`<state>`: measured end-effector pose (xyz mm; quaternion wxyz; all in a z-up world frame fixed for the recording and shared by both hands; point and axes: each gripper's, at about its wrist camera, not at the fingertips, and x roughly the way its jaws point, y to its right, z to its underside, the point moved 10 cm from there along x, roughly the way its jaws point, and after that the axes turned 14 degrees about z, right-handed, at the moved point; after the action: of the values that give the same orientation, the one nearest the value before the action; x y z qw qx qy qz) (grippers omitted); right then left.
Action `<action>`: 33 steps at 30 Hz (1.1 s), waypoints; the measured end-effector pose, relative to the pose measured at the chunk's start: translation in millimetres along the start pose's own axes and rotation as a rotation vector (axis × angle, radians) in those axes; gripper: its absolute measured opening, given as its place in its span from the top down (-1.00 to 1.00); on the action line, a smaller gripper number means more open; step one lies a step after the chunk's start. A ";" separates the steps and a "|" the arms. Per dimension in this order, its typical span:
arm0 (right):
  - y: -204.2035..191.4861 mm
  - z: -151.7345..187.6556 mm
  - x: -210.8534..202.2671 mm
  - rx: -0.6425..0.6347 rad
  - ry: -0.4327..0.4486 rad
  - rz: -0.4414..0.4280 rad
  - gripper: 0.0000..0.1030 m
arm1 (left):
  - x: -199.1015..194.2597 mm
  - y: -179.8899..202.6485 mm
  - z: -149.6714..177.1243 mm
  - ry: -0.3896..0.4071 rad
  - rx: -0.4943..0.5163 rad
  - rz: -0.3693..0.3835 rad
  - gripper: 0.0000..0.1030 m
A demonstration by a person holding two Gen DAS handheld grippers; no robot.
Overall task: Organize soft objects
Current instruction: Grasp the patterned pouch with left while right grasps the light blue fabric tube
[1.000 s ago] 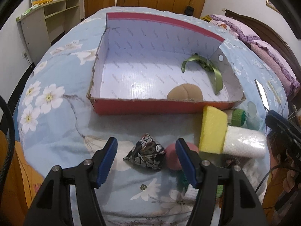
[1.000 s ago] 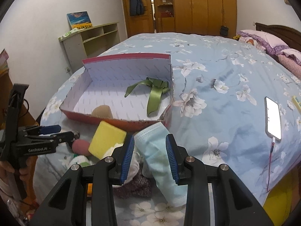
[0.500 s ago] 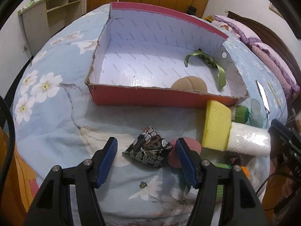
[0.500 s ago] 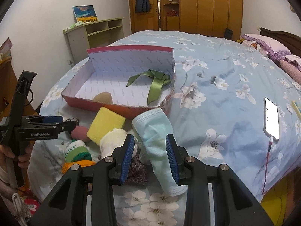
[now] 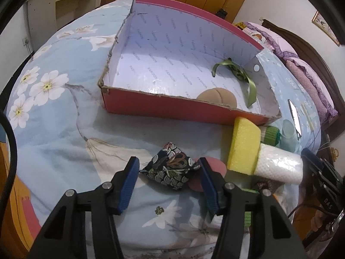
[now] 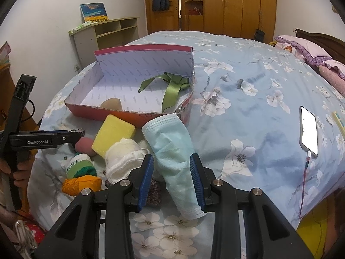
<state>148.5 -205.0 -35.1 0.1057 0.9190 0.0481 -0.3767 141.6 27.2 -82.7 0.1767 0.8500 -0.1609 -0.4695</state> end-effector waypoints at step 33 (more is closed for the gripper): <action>0.5 11.3 18.3 -0.008 -0.038 -0.053 0.58 | -23.5 -1.6 -18.1 0.078 0.061 -0.083 -0.12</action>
<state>153.9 -207.9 -55.7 0.1001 0.9098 0.0720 -0.3963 145.3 41.6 -57.0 0.1371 0.8785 -0.1326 -0.4380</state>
